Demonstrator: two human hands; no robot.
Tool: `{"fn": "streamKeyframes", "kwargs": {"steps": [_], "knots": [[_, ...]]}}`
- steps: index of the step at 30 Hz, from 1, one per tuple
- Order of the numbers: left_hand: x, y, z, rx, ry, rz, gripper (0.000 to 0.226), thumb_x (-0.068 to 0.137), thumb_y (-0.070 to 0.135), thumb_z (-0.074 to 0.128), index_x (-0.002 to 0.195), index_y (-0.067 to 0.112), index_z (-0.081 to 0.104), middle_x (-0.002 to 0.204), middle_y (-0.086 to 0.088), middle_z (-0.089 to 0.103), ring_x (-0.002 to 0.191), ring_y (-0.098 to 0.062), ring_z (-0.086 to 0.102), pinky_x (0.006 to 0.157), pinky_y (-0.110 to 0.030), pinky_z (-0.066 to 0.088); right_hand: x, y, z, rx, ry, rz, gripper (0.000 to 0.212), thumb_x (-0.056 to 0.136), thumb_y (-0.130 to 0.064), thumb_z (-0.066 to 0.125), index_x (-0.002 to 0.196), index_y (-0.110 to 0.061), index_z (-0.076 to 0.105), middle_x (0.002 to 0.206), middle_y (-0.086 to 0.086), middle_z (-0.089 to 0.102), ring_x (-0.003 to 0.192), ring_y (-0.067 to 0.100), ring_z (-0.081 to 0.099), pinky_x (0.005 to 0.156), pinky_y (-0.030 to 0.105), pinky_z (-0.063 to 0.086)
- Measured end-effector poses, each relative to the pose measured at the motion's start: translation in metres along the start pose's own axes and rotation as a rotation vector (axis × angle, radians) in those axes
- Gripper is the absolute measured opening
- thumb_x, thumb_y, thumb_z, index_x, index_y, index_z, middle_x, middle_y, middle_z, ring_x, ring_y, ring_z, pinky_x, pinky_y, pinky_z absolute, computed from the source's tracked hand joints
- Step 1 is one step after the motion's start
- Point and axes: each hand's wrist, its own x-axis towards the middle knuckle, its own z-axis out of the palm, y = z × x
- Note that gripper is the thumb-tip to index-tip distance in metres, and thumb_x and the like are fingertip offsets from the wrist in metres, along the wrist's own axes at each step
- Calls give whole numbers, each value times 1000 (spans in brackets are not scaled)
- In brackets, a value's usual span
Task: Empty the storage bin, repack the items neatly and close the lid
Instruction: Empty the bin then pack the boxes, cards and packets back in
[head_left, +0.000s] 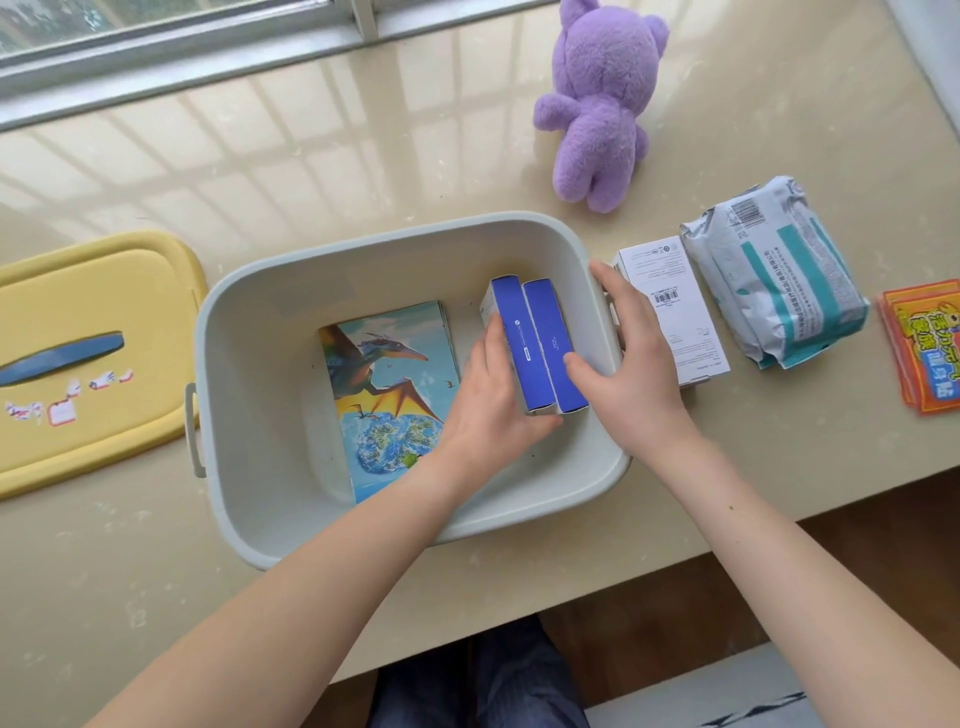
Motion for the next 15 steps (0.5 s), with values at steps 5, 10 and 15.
{"fn": "streamKeyframes", "kwargs": {"steps": [5,10,15], "knots": [[1,-7,-3,-36,57,-34,111,71,35,81,154,16,11,155,3,32,139,-11,34,107,-28,38,-1,0,0,-2,-7,-4,79,79,1,67,148,-20,36,142,-8,44,134,7,39,113,30,31],[2,-9,-3,1,46,-35,113,69,34,84,154,11,12,152,-3,30,138,-15,32,108,-26,33,0,0,0,0,-5,-2,79,78,1,66,148,-19,36,142,-6,45,134,7,39,113,28,31],[-1,-9,-8,-110,35,-95,112,66,41,86,151,20,17,150,4,29,139,-11,30,110,-26,30,0,-1,-1,-2,-7,-3,79,78,2,66,148,-19,36,141,-8,44,134,7,39,113,29,31]]}}
